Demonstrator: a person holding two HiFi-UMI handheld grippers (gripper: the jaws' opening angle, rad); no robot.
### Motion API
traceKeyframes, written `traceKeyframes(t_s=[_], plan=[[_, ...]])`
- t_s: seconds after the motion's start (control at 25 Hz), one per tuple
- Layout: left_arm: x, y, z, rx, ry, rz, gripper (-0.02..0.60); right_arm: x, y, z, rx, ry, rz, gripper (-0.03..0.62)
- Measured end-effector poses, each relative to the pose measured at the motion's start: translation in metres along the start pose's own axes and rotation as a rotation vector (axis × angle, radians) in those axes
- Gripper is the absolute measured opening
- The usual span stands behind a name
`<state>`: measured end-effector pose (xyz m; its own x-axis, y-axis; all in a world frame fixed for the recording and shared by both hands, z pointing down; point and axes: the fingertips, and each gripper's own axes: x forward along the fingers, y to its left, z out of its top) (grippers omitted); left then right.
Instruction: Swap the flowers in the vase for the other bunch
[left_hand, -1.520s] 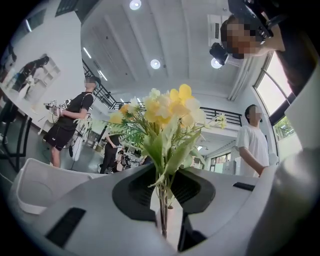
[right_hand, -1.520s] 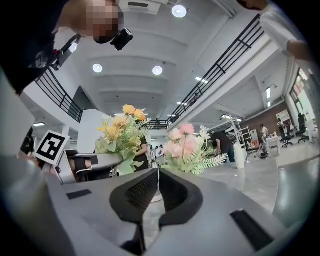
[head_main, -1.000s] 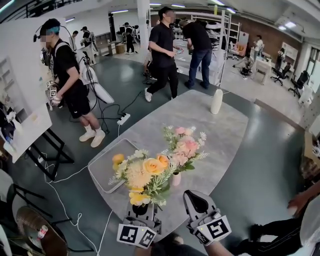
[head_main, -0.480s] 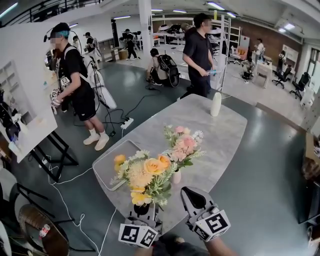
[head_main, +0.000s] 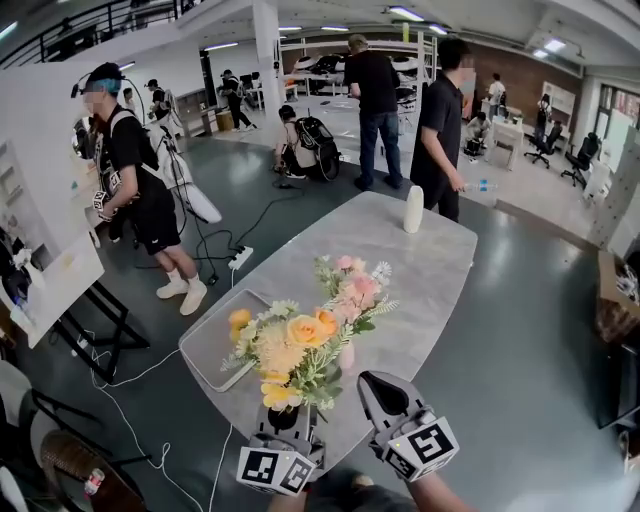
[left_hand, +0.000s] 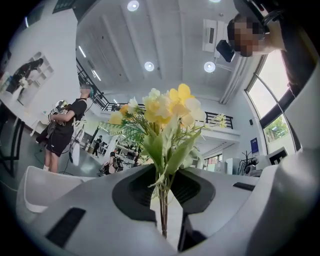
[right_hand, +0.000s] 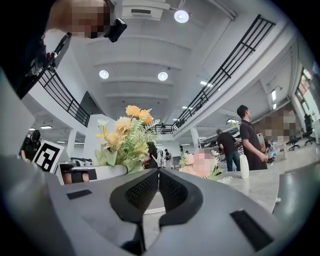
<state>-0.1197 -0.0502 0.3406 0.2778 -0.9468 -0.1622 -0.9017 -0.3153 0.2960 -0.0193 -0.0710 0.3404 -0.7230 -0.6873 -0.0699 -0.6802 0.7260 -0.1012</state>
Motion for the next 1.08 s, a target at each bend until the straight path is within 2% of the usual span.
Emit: traceKeyframes(t_s=[0.32, 1.08], plan=[[-0.017, 0.005, 0.005, -0.023, 0.04, -0.018, 0.083, -0.007, 0.016, 0.006, 0.022, 0.001, -0.046, 0.026], [-0.044, 0.007, 0.007, -0.054, 0.054, -0.081, 0.084, -0.026, 0.046, -0.004, 0.014, 0.024, -0.114, 0.026]])
